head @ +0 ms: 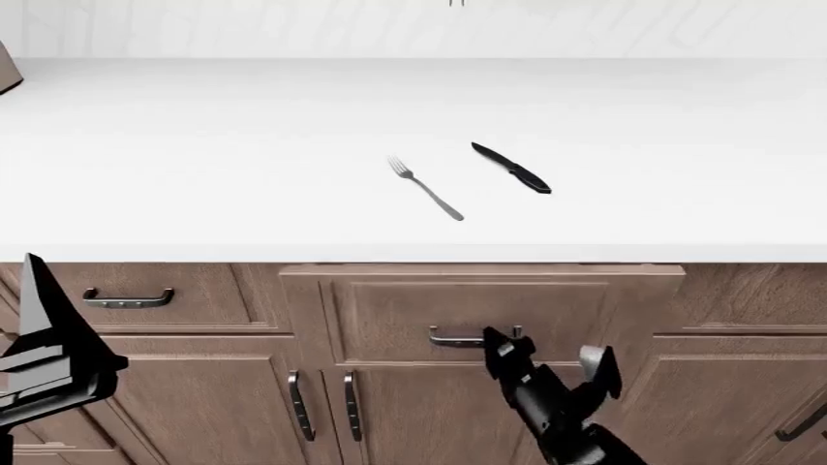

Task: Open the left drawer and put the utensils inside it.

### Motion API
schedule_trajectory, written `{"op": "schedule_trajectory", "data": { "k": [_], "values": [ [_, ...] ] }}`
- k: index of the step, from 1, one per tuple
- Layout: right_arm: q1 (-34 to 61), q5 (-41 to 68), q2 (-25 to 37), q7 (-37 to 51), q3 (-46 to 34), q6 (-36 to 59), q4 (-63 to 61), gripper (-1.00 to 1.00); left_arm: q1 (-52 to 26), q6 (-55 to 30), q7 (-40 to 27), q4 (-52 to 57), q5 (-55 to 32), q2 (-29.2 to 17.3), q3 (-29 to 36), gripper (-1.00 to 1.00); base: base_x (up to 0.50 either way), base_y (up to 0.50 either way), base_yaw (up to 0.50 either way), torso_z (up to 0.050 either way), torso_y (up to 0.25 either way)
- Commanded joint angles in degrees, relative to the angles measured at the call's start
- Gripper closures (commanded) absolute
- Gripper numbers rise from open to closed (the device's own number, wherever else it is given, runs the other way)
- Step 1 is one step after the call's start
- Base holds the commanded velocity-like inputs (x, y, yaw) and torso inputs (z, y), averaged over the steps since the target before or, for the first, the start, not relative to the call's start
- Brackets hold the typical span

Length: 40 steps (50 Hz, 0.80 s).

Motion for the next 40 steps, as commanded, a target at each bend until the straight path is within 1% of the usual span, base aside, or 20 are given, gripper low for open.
{"op": "schedule_trajectory", "data": {
  "k": [1,6,11,15,19,20,22,24,28,31,37,40],
  "values": [
    [-16.6,6.3,2.8,4.1,1.4,2.8,-28.0,1.00,-0.1,0.1,-0.4,0.0,0.3,-0.3,0.8,-1.00,0.00,0.00,-0.01,0.000,0.000],
    [-21.2,7.8,3.2,4.8,2.0,2.4,-34.7,1.00,0.1,0.3,-0.5,0.1,0.2,-0.4,0.7,-1.00,0.00,0.00,-0.01,0.000,0.000],
    [-28.2,10.6,4.1,1.5,3.3,1.2,-43.5,1.00,0.1,0.5,-0.5,-0.1,0.1,-0.5,0.9,-1.00,0.00,0.00,-0.01,0.000,0.003],
    [-33.5,11.3,2.2,-1.2,4.8,-2.6,-47.1,1.00,0.3,0.8,-0.5,-0.3,-0.1,-0.5,0.9,-1.00,0.00,0.00,-0.01,0.000,0.005],
    [-36.3,10.6,0.4,-0.4,4.4,-8.3,-47.0,1.00,0.5,1.0,-0.6,-0.1,-0.3,-0.6,0.7,-1.00,0.00,0.00,-0.01,0.000,0.003],
    [-37.2,10.0,0.2,0.9,3.2,-12.0,-47.0,-1.00,0.6,1.0,-0.7,-0.1,-0.3,-0.6,0.6,-1.00,0.00,0.00,-0.01,0.000,0.000],
    [-39.1,11.4,0.2,2.4,0.7,-19.2,-46.8,-1.00,0.7,1.1,-0.8,0.1,-0.4,-0.7,0.5,-1.00,0.00,0.00,0.00,0.000,0.005],
    [-40.8,12.0,0.2,5.8,-2.7,-27.4,-45.6,-1.00,0.7,1.1,-0.9,0.1,-0.5,-0.8,0.4,-1.00,0.00,0.00,0.00,0.000,0.000],
    [-42.3,15.5,0.3,12.3,-5.9,-37.9,-43.5,-1.00,0.8,1.2,-1.0,0.2,-0.6,-0.9,0.3,-1.00,0.00,0.00,0.00,0.000,0.000],
    [-42.6,18.1,0.7,14.4,-6.9,-40.6,-42.9,-1.00,0.7,1.2,-1.2,0.2,-0.6,-1.1,0.4,-1.00,0.00,0.00,0.00,0.000,0.000],
    [-42.9,19.3,1.5,16.0,-8.2,-42.8,-42.8,-1.00,1.0,1.4,-1.3,0.4,-0.8,-1.3,0.2,-1.00,0.00,0.00,0.00,0.000,0.000],
    [-43.2,16.1,1.9,16.4,-9.5,-44.2,-44.4,-1.00,1.0,1.5,-1.4,0.3,-0.8,-1.3,0.3,-1.00,0.00,0.00,0.00,0.000,0.000]
  ]
}}
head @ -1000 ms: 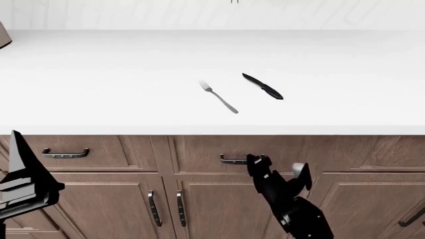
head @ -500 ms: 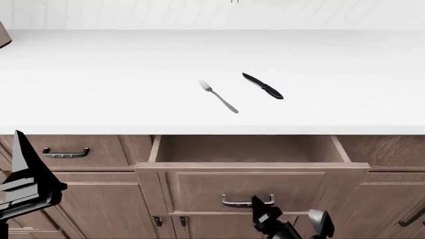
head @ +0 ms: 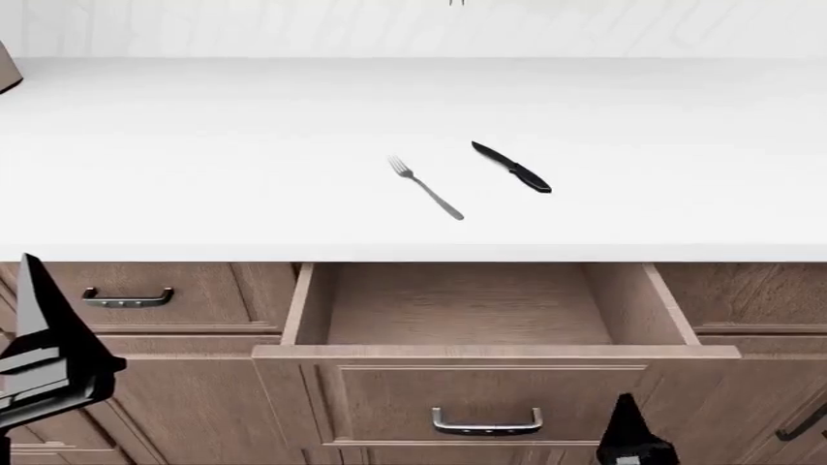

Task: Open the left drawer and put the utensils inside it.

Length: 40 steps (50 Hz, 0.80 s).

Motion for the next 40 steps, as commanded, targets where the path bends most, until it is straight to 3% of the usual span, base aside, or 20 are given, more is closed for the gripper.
{"op": "schedule_trajectory", "data": {
  "k": [1,10,18,24,28,31,34,38,40],
  "values": [
    [-2.9,-1.2,1.3,4.7,-3.6,-11.3,-3.5,-1.00,0.2,0.3,-0.4,0.1,-0.2,-0.4,-0.1,-1.00,0.00,0.00,0.00,0.000,0.000],
    [-1.3,-22.8,7.5,15.0,-7.7,-8.0,-23.6,-1.00,0.5,0.7,-0.6,0.0,-0.3,-0.6,-0.1,-1.00,0.00,0.00,0.00,0.000,0.000],
    [6.1,-26.0,15.4,29.3,-2.5,2.7,-37.5,-1.00,0.7,1.1,-0.8,-0.1,-0.6,-0.7,-0.3,-1.00,0.00,0.00,0.00,0.000,0.000],
    [16.3,-18.2,24.3,39.6,-0.6,15.4,-40.6,-1.00,0.9,1.2,-1.0,0.0,-0.8,-0.9,-0.5,-1.00,0.00,0.00,0.00,0.000,0.000],
    [30.3,-10.9,30.9,58.6,-0.6,32.6,-40.1,-1.00,1.0,1.2,-1.2,0.1,-0.8,-1.1,-0.5,-1.00,0.00,0.00,0.00,0.000,0.000],
    [34.7,-7.8,32.9,63.0,-0.7,36.7,-39.8,-1.00,1.0,1.2,-1.3,0.2,-0.8,-1.2,-0.5,-1.00,0.00,0.00,0.00,0.000,0.000],
    [55.8,8.5,41.8,72.1,-6.8,50.9,-36.3,-1.00,1.0,1.2,-1.5,0.3,-0.8,-1.4,-0.4,-1.00,0.00,0.00,0.00,0.000,0.000],
    [72.3,17.2,43.2,77.4,-13.8,59.5,-28.6,-1.00,1.2,1.3,-1.7,0.4,-0.9,-1.6,-0.7,-1.00,0.00,0.00,0.00,0.000,0.000],
    [78.6,18.3,42.2,74.4,-15.8,60.7,-24.4,-1.00,1.5,1.4,-1.8,0.6,-1.2,-1.7,-1.1,-1.00,0.00,0.00,0.00,0.000,0.000]
  ]
}}
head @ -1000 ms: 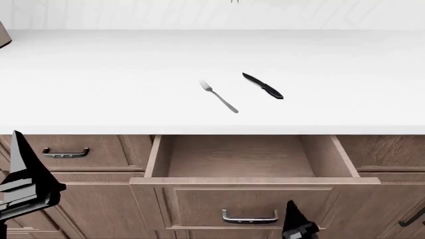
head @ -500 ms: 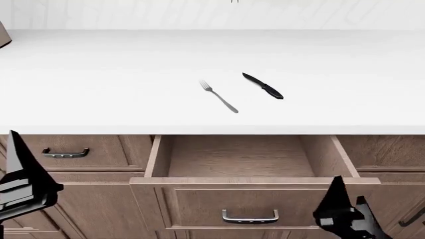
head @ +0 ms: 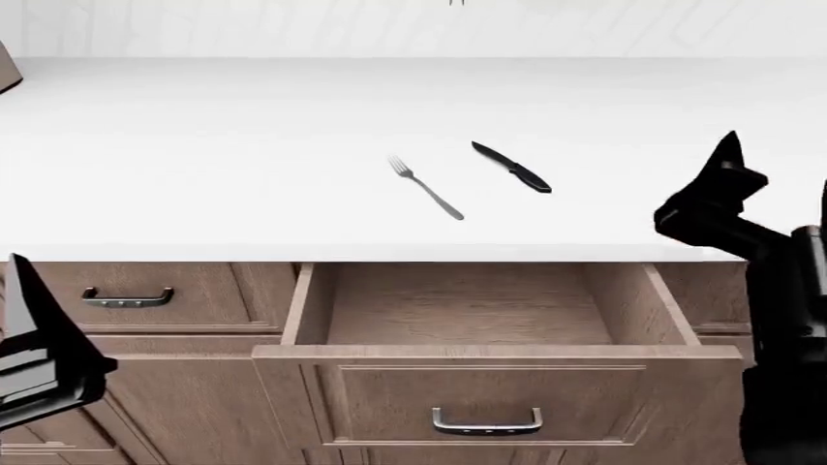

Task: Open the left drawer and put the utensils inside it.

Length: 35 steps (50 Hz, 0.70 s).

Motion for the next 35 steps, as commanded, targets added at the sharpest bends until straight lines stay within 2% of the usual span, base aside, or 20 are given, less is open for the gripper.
{"op": "schedule_trajectory", "data": {
  "k": [1,11,15,21,35],
  "values": [
    [37.8,19.4,8.2,13.3,-9.4,22.4,11.4,-1.00,0.7,0.4,-0.6,0.4,-0.6,-0.5,-0.8,-1.00,0.00,0.00,0.00,0.000,0.000],
    [70.8,18.6,3.6,10.2,-22.0,34.9,28.6,-1.00,1.8,1.1,-1.1,1.0,-1.3,-0.9,-2.3,-1.00,0.00,0.00,0.00,0.000,0.000],
    [78.7,16.6,2.2,7.7,-25.1,37.3,32.8,-1.00,2.3,1.5,-1.3,1.2,-1.7,-1.0,-3.0,-1.00,0.00,0.00,0.00,0.000,0.000],
    [81.0,17.0,1.9,6.5,-25.5,37.6,33.1,-1.00,2.9,2.1,-1.5,1.2,-1.9,-1.2,-3.6,-1.00,0.02,0.00,0.00,0.000,0.000],
    [81.1,16.5,2.3,4.6,-26.7,37.0,32.4,-1.00,3.3,2.8,-2.0,1.0,-2.1,-1.5,-3.6,-1.00,0.25,0.00,0.00,0.000,0.000]
  ]
}}
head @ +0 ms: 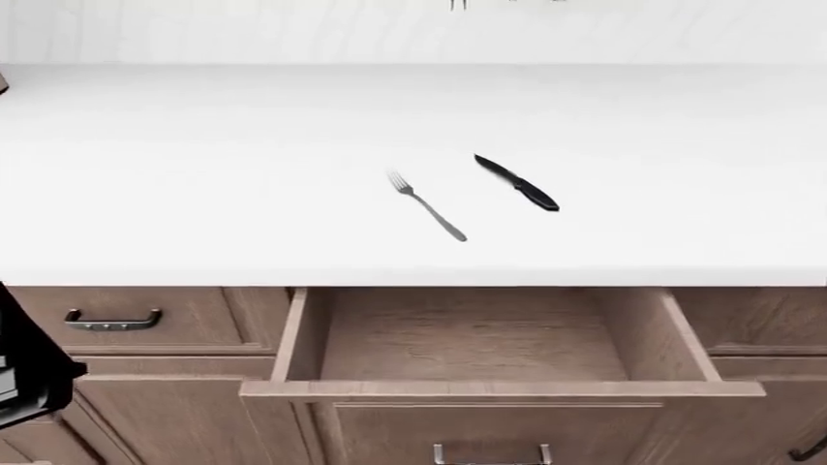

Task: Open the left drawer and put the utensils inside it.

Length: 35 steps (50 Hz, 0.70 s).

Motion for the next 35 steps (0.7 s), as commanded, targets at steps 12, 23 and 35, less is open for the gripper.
{"op": "schedule_trajectory", "data": {
  "k": [12,23,35],
  "values": [
    [4.1,-0.1,0.2,-2.1,-2.8,0.7,1.5,-1.00,0.5,0.8,-0.9,0.0,-0.2,-0.8,0.0,-1.00,0.26,0.00,0.00,0.000,0.001],
    [3.9,0.8,0.3,-1.7,-2.7,0.4,1.2,-1.00,0.8,1.2,-1.3,0.0,-0.3,-1.2,0.0,-1.00,0.26,-0.04,0.00,0.000,0.000],
    [4.0,1.3,0.6,-1.6,-3.0,0.3,1.2,-1.00,1.1,1.8,-1.6,-0.1,-0.4,-1.5,0.2,-1.00,0.26,-0.07,0.00,0.000,0.001]
  ]
}}
